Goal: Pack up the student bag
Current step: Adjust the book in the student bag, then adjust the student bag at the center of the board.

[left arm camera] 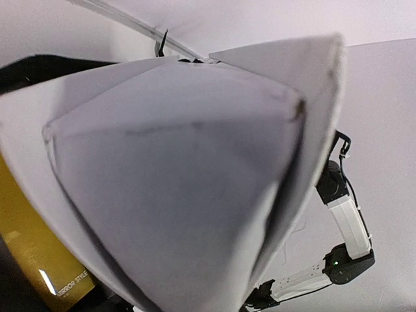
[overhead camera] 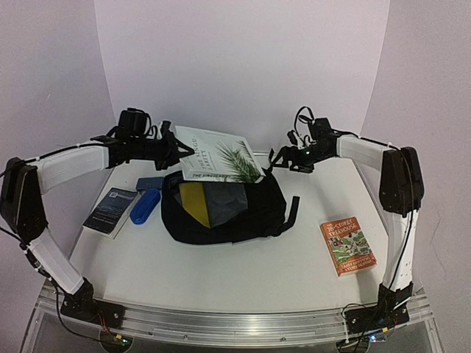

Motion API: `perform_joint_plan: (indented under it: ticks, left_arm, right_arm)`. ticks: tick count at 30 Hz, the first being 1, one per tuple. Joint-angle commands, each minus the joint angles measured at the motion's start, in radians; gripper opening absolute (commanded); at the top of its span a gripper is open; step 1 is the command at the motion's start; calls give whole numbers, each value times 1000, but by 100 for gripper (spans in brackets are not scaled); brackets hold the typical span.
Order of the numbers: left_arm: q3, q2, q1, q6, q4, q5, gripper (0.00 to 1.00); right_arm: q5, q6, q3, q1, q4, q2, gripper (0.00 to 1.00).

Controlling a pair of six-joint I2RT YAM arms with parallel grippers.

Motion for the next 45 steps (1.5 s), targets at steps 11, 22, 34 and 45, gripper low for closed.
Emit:
perform_joint_plan:
  ticks: [11, 22, 34, 45]
  left_arm:
    - [-112, -233, 118, 56, -157, -85, 0]
    - [-180, -293, 121, 52, -266, -100, 0]
    - [-317, -349, 121, -2, -307, -103, 0]
    - [-362, -456, 118, -68, -222, -35, 0]
  right_arm:
    - [63, -97, -190, 70, -240, -55, 79]
    - [277, -248, 135, -61, -268, 169, 15]
    - [359, -301, 327, -11, -268, 91, 77]
    - [450, -403, 235, 305, -191, -10, 74]
